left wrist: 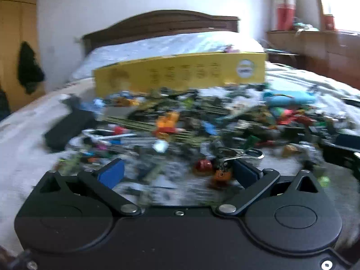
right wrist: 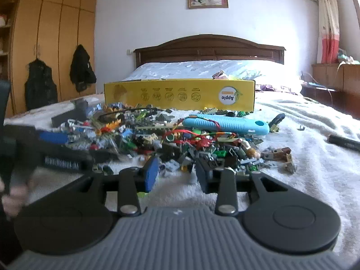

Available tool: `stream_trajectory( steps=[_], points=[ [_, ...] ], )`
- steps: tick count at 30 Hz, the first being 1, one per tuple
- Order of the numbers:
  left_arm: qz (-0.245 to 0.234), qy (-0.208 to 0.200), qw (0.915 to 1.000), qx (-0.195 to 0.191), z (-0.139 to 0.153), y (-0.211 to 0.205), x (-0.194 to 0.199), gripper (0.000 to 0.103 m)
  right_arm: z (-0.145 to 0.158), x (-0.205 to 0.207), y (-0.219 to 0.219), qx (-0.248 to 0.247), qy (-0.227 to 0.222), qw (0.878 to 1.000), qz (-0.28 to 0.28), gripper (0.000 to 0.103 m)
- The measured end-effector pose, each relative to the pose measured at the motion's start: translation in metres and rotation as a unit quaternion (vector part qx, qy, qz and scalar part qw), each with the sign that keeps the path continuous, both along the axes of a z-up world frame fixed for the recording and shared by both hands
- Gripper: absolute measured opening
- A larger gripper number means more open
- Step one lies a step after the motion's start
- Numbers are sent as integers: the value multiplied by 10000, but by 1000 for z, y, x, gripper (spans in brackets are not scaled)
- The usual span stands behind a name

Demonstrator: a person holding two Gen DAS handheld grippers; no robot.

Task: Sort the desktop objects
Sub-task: 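Move the right gripper over the Lego pile toward a small piece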

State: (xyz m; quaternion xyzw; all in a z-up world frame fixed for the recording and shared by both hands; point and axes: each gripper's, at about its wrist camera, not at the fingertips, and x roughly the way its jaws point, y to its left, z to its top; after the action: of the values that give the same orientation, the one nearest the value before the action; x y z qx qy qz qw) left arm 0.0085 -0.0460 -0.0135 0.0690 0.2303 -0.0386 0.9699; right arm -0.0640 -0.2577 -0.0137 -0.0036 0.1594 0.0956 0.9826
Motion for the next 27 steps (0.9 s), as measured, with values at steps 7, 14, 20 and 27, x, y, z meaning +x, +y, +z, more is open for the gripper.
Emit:
stream_trajectory(
  steps=[7,14,20,27],
  points=[
    [-218,-158,9994,-205,14,9,-13,101,-15,-7,1,-169,24,9999,-9,66],
    [-789,-72,9968,-86,12,-38,-21,90,-23,-12,3,-137,-85,9999,-39,79],
    [-828,72,9965,-18,-1,-51,-7,64,-26,-16,1,-99,-153,9998,23,83],
    [-762,14,9971,-46,-4,-54,-1,68,-29,-18,3,-135,-233,9996,81,86]
  ],
)
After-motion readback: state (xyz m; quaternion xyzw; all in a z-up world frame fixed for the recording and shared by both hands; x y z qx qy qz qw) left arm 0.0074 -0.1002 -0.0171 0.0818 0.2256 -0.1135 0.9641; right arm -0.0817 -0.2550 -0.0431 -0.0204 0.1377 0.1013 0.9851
